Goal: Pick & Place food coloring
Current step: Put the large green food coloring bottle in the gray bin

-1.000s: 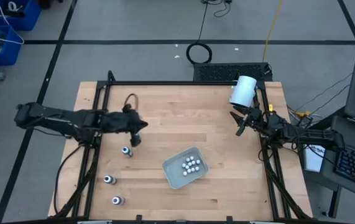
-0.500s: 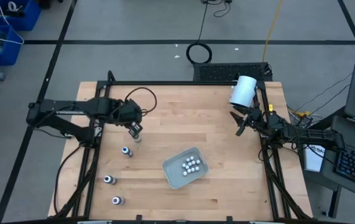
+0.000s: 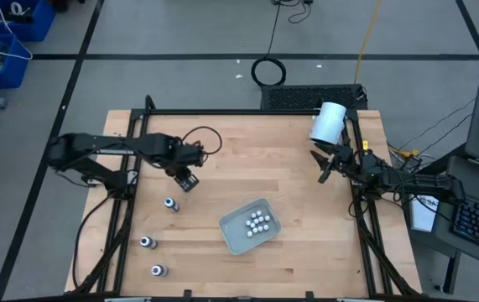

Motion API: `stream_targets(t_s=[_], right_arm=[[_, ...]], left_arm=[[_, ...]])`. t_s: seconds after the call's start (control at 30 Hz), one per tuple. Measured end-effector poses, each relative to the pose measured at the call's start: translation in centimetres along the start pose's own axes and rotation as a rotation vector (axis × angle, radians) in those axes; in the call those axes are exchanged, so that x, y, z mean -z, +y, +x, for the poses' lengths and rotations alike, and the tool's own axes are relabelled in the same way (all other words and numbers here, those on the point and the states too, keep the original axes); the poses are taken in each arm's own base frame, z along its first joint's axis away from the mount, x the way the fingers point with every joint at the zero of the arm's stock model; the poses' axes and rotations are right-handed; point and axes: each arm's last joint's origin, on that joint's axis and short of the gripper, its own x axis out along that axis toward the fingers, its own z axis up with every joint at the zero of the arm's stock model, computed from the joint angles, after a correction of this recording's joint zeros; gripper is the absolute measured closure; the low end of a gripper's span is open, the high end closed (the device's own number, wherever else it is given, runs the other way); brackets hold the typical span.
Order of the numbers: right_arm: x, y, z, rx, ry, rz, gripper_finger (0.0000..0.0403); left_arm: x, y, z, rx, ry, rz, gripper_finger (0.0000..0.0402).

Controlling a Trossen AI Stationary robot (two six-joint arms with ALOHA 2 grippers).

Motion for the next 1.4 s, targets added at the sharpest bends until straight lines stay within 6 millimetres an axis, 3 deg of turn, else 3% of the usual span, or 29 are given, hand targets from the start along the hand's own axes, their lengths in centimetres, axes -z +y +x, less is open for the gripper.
stream_targets(t_s=[0.17,0.33,0.7,1.4], right_arm=[[0.0,0.0,0.0,0.0,0.002,-0.001,0.0261],[0.0,0.0,0.0,0.0,0.003,-0.001,0.0261],[0.0,0.0,0.0,0.0,0.003,-0.002,0.0261],[0.0,0.0,0.0,0.0,0.003,-0.002,0.0261]], left_arm=[[-0.2,-0.7,0.9,0.015,0.061,0.021,0.0226],[-0.1,-1.7,1.8,-0.017,0.09,0.048,0.0202],[-0.3,-3.0,3.9,-0.079,0.154,0.087,0.0199],[-0.3,-2.8,3.9,-0.129,0.143,0.114,0.0199]])
